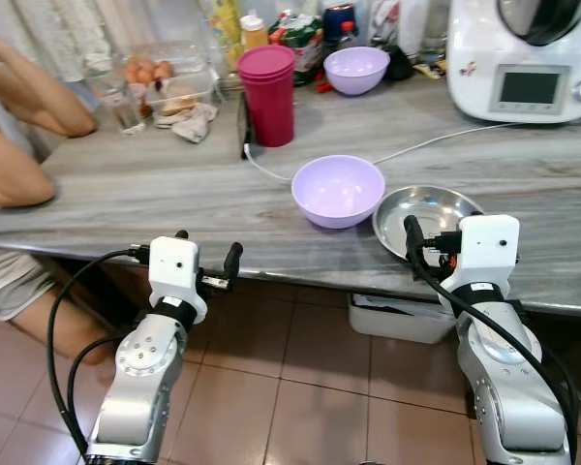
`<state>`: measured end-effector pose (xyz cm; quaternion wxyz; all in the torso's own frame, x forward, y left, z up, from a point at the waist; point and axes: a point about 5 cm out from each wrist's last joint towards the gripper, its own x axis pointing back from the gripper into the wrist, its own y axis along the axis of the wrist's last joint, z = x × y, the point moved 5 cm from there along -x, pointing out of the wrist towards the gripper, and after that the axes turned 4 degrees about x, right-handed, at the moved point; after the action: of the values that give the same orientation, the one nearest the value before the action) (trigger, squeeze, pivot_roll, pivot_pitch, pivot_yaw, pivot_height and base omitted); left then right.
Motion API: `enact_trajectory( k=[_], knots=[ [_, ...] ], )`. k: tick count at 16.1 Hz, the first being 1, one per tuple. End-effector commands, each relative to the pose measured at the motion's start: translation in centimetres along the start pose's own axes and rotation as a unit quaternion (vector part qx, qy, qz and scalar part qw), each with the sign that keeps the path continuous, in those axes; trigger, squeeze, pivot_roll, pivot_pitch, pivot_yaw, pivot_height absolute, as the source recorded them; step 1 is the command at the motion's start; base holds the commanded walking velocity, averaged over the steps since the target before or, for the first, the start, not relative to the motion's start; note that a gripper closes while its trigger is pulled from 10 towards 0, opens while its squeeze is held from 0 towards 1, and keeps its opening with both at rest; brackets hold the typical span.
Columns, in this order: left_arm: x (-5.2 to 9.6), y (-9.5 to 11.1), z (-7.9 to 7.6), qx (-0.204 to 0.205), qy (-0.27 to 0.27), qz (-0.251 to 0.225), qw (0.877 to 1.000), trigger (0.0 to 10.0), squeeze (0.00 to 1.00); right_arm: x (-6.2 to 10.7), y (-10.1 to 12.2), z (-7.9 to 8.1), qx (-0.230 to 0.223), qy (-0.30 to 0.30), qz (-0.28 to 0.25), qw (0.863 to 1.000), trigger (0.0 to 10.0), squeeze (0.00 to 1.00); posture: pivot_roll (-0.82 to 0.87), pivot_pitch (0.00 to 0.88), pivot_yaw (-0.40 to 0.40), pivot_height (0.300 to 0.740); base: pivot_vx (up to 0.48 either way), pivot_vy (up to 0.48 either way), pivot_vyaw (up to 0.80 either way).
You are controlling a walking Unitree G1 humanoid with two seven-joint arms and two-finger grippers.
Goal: Setting the table
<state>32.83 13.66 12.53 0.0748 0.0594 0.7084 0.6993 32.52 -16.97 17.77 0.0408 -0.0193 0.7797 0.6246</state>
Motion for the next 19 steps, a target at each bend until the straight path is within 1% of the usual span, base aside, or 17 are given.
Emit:
enact_trajectory(
  k=[1,5,7,10,12,13,15,19],
  knots=[
    [-0.1,-0.3,0.4,-0.013,0.012,0.007,1.0,10.0,0.0,-0.5,0.4,0.0,-0.002,0.003,-0.007,1.0,10.0,0.0,-0.24,0.057,0.098,0.74,0.0,0.0,-0.69],
    [-0.5,-0.7,0.6,-0.023,0.032,0.02,0.999,10.0,0.0,-0.9,0.4,-0.1,-0.012,0.0,-0.006,1.0,10.0,0.0,-0.24,0.054,0.096,0.74,0.0,0.0,-0.68],
    [-1.2,-0.6,0.3,-0.02,0.031,0.024,0.999,10.0,0.0,-1.0,0.5,0.0,-0.018,0.002,-0.009,1.0,10.0,0.0,-0.24,0.047,0.089,0.74,-0.285,0.0,0.0],
    [-1.3,-0.7,0.2,-0.033,0.034,0.026,0.999,10.0,0.0,-0.9,0.0,0.0,-0.032,-0.001,0.002,0.999,10.0,0.0,-0.24,0.045,0.087,0.74,-0.314,0.0,0.0],
    [-1.2,-0.9,0.4,-0.028,0.034,0.031,0.999,10.0,0.0,-1.0,-0.2,0.0,-0.031,-0.001,0.003,1.0,10.0,0.0,-0.24,0.046,0.091,0.74,-0.375,0.0,0.0],
    [-1.2,-1.0,0.5,-0.027,0.034,0.034,0.998,10.0,0.0,-1.0,-0.3,-0.2,-0.036,-0.006,0.006,0.999,10.0,0.0,-0.24,0.046,0.094,0.74,-0.424,0.0,0.0],
    [-1.3,-1.0,0.5,-0.04,0.033,0.034,0.998,10.0,0.0,-1.1,-0.6,-0.5,-0.049,-0.014,0.011,0.999,10.0,0.0,-0.24,0.046,0.094,0.74,-0.45,0.0,0.0],
    [-1.6,-0.9,0.4,-0.042,0.028,0.035,0.998,10.0,0.0,-1.3,-0.7,-0.7,-0.052,-0.02,0.013,0.998,10.0,0.0,-0.24,0.044,0.105,0.74,-0.444,0.0,0.0]
  ],
)
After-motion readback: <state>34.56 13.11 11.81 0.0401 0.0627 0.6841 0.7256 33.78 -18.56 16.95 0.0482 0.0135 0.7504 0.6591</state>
